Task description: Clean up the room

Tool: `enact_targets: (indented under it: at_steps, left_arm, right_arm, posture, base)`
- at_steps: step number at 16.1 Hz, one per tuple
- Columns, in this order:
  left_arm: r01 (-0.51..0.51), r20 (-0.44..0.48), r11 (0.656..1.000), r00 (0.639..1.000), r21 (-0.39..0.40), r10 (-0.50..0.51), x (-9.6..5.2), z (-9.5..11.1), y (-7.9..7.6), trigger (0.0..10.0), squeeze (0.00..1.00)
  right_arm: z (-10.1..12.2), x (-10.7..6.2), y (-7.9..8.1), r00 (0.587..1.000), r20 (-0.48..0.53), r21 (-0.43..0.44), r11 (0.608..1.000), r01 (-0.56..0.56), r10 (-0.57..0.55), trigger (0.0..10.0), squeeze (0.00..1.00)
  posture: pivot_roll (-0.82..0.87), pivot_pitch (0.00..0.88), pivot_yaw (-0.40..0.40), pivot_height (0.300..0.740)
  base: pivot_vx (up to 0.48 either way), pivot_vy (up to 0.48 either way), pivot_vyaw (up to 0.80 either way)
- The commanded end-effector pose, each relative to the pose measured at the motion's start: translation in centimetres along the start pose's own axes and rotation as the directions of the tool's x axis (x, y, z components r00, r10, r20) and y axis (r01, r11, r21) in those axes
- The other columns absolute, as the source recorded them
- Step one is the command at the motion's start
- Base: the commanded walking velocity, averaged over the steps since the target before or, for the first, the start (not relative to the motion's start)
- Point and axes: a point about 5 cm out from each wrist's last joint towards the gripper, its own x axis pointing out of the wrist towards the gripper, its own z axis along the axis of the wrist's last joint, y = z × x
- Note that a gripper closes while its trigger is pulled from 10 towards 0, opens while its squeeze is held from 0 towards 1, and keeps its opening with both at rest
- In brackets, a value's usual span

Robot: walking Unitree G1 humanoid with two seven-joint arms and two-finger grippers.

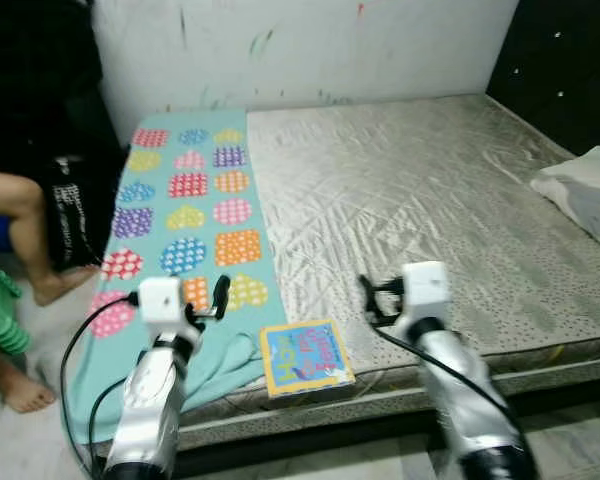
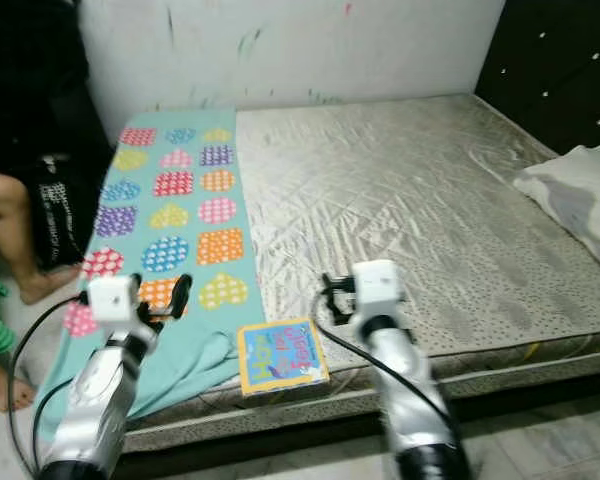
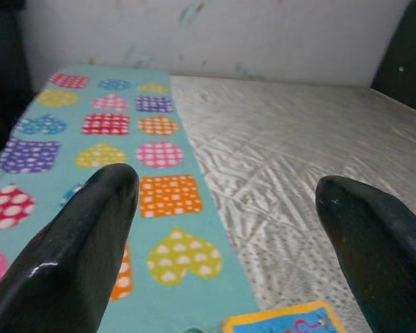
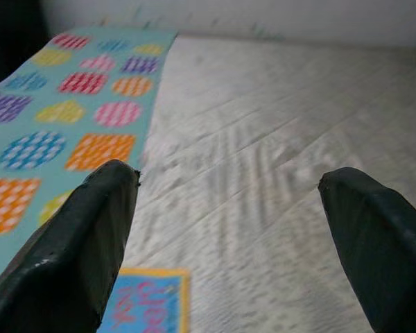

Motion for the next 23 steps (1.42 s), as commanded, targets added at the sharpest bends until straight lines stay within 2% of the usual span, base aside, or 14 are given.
enact_targets:
  at_steps: [1,3,5,7,10,11,13,14,16,18,21,23]
  left_arm:
    - [-0.032,0.019,0.999,0.999,-0.010,0.032,-0.3,0.9,1.2,10.0,0.00]
    - [-0.047,0.028,0.999,0.998,-0.028,0.048,-0.9,1.5,2.2,10.0,0.00]
    - [0.022,0.018,0.999,1.000,0.032,-0.023,-1.4,2.2,2.4,10.0,0.00]
    - [0.127,-0.050,0.986,0.991,0.103,-0.123,-3.4,2.2,2.4,10.0,0.00]
    - [0.117,-0.125,0.989,0.987,0.092,-0.105,-5.8,0.9,3.0,10.0,0.00]
    - [0.126,-0.149,0.988,0.982,0.091,-0.112,-7.2,0.3,2.5,10.0,0.00]
    - [0.107,-0.122,0.991,0.988,0.077,-0.097,-7.3,0.7,1.9,10.0,0.00]
    - [0.085,-0.070,0.994,0.994,0.075,-0.080,-6.6,1.8,1.6,10.0,0.00]
    - [0.038,-0.027,0.998,0.999,0.059,-0.036,-6.3,2.9,2.2,10.0,0.00]
    - [0.034,-0.006,0.994,0.999,0.101,-0.034,-7.0,3.6,3.0,10.0,0.00]
    - [-0.021,-0.011,0.994,1.000,0.104,0.023,-8.4,3.6,3.8,10.0,0.00]
    - [-0.013,-0.003,0.996,1.000,0.087,0.013,-7.8,3.6,3.1,10.0,0.00]
  right_arm:
    - [1.3,-0.3,-1.4,0.996,0.068,0.015,0.999,0.052,-0.052,10.0,0.00]
    - [1.4,-0.7,-2.6,0.994,0.073,0.019,0.997,0.077,-0.078,10.0,0.00]
    - [1.0,-1.4,-3.3,0.996,0.055,-0.002,0.997,0.072,-0.071,10.0,0.00]
    - [0.4,-2.2,-4.0,0.998,0.031,-0.026,0.998,0.062,-0.062,10.0,0.00]
    - [0.1,-2.8,-4.0,0.999,0.016,-0.030,0.998,0.048,-0.047,10.0,0.00]
    - [0.0,-3.2,-3.6,0.999,0.013,-0.029,0.999,0.038,-0.038,10.0,0.00]
    - [0.2,-3.3,-3.5,0.999,0.020,-0.020,0.999,0.047,-0.046,10.0,0.00]
    - [0.3,-3.5,-3.6,0.997,0.023,-0.005,0.998,0.070,-0.070,10.0,0.00]
    - [0.2,-3.5,-3.7,0.996,0.019,0.003,0.997,0.082,-0.082,10.0,0.00]
    - [0.3,-4.1,-4.1,0.995,0.016,-0.003,0.995,0.098,-0.098,10.0,0.00]
    - [0.4,-5.7,-6.3,0.984,0.008,-0.005,0.984,0.180,-0.180,10.0,0.00]
    - [0.6,-6.1,-6.1,0.983,0.006,-0.011,0.983,0.182,-0.182,10.0,0.00]
  posture:
    - [-0.02,0.027,0.039,0.740]
    - [-0.01,0.035,0.036,0.740]
    - [0.00,0.048,0.026,0.740]
    - [0.02,0.067,0.011,0.740]
    - [0.04,0.084,-0.002,0.740]
    - [0.04,0.093,0.002,0.740]
    - [0.04,0.091,0.011,0.740]
    - [0.04,0.097,0.020,0.740]
    - [0.05,0.116,0.017,0.740]
    - [0.05,0.133,0.007,0.740]
    - [0.04,0.138,-0.007,0.740]
    - [0.02,0.143,-0.010,0.740]
  base:
    - [0.000,0.000,0.00]
    - [0.000,0.000,0.00]
    - [0.000,0.000,0.00]
    - [0.000,0.000,0.00]
    - [0.000,0.000,0.00]
    - [0.000,0.000,0.00]
    - [0.000,0.000,0.00]
    - [0.000,0.000,0.00]
    - [0.000,0.000,0.00]
    - [0.000,0.000,0.00]
    - [0.000,0.000,0.00]
    - [0.000,0.000,0.00]
